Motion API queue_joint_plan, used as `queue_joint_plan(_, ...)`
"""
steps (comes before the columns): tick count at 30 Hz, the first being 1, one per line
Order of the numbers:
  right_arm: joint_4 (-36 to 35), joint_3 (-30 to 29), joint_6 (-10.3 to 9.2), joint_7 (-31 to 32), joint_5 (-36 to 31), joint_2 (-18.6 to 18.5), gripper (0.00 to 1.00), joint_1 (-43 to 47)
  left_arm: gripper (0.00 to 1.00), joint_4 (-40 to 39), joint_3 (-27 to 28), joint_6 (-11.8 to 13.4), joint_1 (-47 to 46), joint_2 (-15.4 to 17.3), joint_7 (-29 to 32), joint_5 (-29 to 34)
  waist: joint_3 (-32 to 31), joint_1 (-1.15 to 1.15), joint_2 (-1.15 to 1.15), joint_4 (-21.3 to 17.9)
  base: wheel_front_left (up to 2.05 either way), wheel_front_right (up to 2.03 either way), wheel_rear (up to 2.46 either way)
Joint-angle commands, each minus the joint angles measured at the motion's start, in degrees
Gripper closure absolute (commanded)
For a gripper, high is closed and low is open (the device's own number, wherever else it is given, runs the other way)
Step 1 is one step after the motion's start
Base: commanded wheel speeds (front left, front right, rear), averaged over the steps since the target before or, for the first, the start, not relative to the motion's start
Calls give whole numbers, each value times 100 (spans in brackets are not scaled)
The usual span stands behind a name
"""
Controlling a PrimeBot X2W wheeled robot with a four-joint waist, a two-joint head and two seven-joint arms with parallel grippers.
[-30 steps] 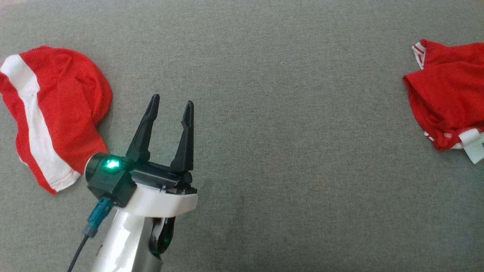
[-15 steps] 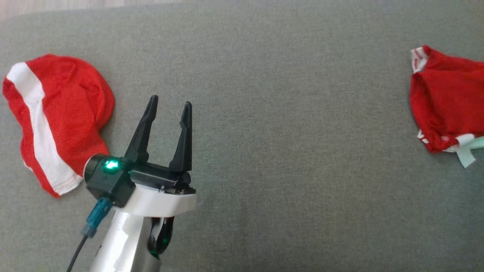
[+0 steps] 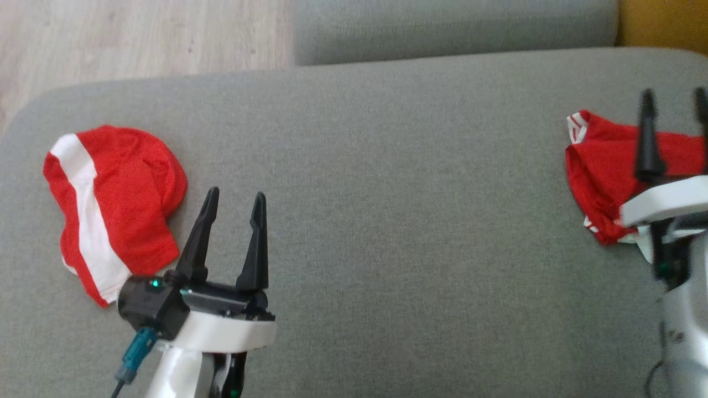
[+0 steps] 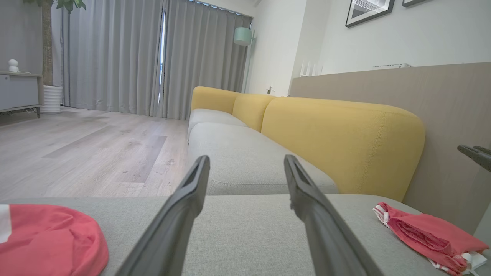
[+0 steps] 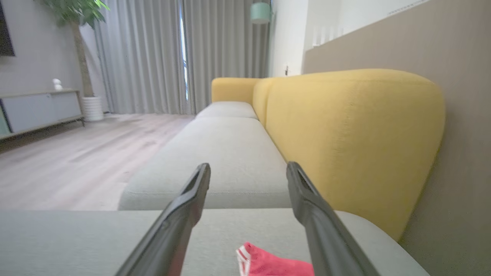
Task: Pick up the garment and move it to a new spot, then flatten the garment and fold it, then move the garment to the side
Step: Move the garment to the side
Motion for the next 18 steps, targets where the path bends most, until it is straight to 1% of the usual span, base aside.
queue_joint_plan(1, -391, 173, -5, 46, 78, 92, 0, -10, 0, -167, 225, -15, -94, 18, -29, -59, -146, 1, 0, 4, 0, 0, 0)
queue_joint_plan(5, -1027, 334, -5, 193, 242, 497, 0, 379, 0, -181, 247, -13, 36, 18, -29, -116, -245, 1, 0, 27, 0, 0, 0)
queue_joint_plan(9, -1349, 419, -5, 155, 371, 789, 0, 844, 0, -182, 236, -10, 148, 18, -29, -157, -300, 1, 0, 60, 0, 0, 0)
queue_joint_plan(13, -1358, 591, -5, -293, 473, 889, 0, 1395, 0, -58, 211, 16, 269, 18, -29, -351, -338, 1, 0, 96, 0, 0, 0)
queue_joint_plan(18, -1082, 726, -5, -536, 635, 904, 0, 1789, 0, 141, 183, 22, 384, 18, -29, -388, -348, 1, 0, 87, 0, 0, 0)
